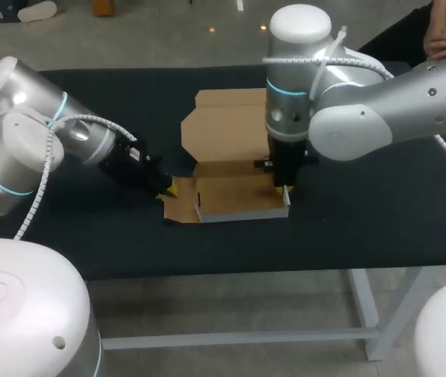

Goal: Assemble the packaging by folding the flat box into shape, placing the metal phone stand inside, and closing the box properly

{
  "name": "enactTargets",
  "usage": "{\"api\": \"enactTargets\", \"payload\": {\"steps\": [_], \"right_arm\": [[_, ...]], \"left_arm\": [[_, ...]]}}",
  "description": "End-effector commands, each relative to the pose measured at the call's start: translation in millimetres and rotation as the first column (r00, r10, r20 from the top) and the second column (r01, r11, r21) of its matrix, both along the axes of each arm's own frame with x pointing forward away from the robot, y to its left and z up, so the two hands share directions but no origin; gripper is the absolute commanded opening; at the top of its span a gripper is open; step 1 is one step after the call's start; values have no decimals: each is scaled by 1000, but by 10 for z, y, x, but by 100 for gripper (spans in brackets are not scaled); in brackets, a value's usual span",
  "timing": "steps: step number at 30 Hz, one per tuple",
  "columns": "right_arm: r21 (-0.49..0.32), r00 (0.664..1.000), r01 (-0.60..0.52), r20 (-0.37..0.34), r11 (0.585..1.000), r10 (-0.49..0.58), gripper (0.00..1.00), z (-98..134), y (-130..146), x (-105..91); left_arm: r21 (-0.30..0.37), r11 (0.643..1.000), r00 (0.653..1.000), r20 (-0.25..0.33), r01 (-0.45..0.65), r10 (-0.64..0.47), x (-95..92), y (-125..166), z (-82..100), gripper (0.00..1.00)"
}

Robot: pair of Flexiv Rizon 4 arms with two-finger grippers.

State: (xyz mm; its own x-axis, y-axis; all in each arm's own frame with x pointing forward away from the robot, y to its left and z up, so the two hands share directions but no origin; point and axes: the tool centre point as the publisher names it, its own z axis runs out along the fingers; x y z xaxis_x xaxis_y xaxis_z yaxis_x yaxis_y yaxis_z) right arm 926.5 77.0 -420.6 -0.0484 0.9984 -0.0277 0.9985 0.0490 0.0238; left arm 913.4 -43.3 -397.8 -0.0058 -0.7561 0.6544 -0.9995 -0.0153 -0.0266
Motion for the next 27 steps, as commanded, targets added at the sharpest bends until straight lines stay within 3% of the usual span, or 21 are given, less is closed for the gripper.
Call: {"api": "enactTargets", "payload": {"steps": [1,11,22,27], "right_arm": [[-2,1000,-1,-6,1000,1,0,1,10,14],[-2,1000,-1,-6,1000,1,0,1,10,14],[-2,1000,-1,-6,1000,1,0,1,10,14],[-2,1000,-1,-6,1000,1,0,1,10,14]], "left_arm": [[37,999,1000,-13,-10,11,27,-66,37,0],[194,978,996,-12,-81,84,36,-293,181,0],[352,922,986,8,-161,169,58,-509,290,0],[377,912,985,15,-163,170,56,-576,323,15]]}}
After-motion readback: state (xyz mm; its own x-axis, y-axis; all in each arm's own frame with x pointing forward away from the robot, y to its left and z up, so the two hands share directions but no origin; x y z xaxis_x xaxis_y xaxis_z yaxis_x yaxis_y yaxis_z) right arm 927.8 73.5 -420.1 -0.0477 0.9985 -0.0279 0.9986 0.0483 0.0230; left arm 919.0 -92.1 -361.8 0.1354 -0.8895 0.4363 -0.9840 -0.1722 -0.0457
